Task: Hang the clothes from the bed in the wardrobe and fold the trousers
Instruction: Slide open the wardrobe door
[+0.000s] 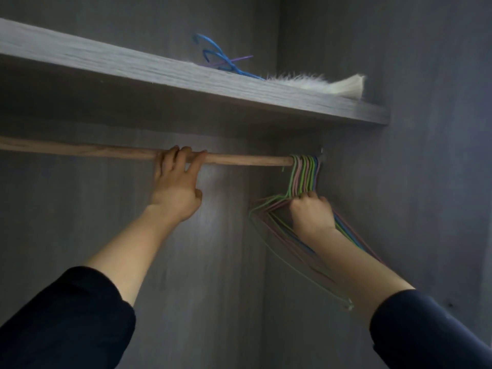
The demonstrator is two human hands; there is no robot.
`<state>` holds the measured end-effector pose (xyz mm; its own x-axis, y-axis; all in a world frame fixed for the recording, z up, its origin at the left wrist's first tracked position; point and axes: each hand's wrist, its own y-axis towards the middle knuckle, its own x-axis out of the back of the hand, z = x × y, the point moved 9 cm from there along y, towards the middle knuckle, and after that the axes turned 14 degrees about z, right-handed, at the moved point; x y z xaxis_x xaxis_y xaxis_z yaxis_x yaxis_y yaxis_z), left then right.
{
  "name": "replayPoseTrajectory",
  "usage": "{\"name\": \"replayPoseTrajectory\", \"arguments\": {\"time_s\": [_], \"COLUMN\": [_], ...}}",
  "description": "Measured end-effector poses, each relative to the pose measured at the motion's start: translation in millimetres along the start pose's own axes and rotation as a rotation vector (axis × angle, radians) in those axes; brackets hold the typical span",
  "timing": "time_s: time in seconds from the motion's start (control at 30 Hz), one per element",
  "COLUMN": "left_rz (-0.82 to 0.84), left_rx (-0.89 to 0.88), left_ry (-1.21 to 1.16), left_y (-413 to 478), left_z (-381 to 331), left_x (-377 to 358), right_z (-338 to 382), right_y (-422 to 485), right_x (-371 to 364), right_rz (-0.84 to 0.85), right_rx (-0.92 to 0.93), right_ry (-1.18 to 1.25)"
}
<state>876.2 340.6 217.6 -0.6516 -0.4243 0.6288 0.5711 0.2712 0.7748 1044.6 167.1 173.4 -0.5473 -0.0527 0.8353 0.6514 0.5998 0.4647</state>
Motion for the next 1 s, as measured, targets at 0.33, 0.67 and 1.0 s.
{"name": "replayPoseTrajectory", "arguments": {"time_s": [0.33, 0.67, 1.0], "left_rz": [-0.034, 0.07, 0.185], "left_rx": [-0.004, -0.009, 0.022], "left_ry": [-0.059, -0.077, -0.26], "left_y": [0, 3, -40], "left_z": [-1, 0, -14], "left_x": [-3, -6, -10], "right_z": [-17, 5, 24], "right_y": [12, 21, -46], "right_x": [17, 32, -29], "right_rz": [0.001, -0.145, 0.09], "right_rx": [-0.064, -0.007, -0.029], "right_ry": [0.449, 1.017, 1.382]}}
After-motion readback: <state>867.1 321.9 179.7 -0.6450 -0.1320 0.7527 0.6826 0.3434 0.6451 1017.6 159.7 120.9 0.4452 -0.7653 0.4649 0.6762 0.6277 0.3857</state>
